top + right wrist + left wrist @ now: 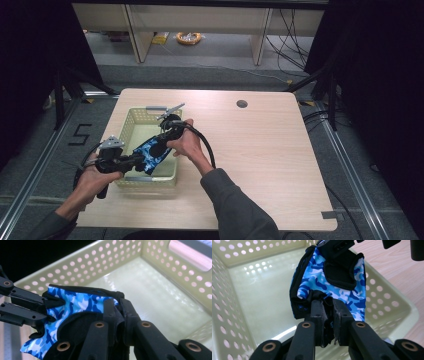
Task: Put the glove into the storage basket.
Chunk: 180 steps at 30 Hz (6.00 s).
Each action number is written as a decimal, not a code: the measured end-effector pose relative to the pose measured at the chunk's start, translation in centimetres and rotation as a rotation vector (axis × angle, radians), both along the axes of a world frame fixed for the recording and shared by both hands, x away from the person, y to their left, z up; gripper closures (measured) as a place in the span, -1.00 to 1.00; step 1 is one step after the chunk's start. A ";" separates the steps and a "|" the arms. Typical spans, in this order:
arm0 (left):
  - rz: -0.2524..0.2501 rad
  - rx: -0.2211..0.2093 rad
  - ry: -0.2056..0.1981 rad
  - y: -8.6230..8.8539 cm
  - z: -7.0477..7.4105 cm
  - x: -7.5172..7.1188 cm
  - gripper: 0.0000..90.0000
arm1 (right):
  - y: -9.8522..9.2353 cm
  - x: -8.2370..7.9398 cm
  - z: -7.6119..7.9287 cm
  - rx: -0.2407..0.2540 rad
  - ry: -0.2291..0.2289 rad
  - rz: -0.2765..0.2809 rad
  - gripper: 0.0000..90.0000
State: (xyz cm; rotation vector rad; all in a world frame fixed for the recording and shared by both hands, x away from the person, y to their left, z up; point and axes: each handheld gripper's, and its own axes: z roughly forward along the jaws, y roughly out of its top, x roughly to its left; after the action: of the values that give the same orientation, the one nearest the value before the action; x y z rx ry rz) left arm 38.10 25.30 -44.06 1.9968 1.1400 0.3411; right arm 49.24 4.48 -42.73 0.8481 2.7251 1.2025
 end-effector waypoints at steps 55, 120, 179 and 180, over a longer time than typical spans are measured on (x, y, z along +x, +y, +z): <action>0.046 -0.032 0.016 -0.5 0.6 -0.7 -0.18 | 3.1 0.2 -2.7 -0.210 -0.050 -0.051 0.39; -0.101 -0.162 -0.037 -6.5 -0.8 -6.5 -0.57 | -13.3 -11.4 1.5 0.099 -0.123 -0.122 -0.42; -0.181 -0.101 -0.029 -6.1 -5.4 -11.7 -0.62 | -20.9 -19.2 -5.4 0.138 -0.055 -0.191 -0.62; -0.181 -0.101 -0.029 -6.1 -5.4 -11.7 -0.62 | -20.9 -19.2 -5.4 0.138 -0.055 -0.191 -0.62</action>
State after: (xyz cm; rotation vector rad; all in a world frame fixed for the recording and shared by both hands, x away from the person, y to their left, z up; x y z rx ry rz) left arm 26.36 19.18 -49.44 1.9814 0.9322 0.2139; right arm 30.00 -16.42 -48.11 1.0463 2.4751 1.3623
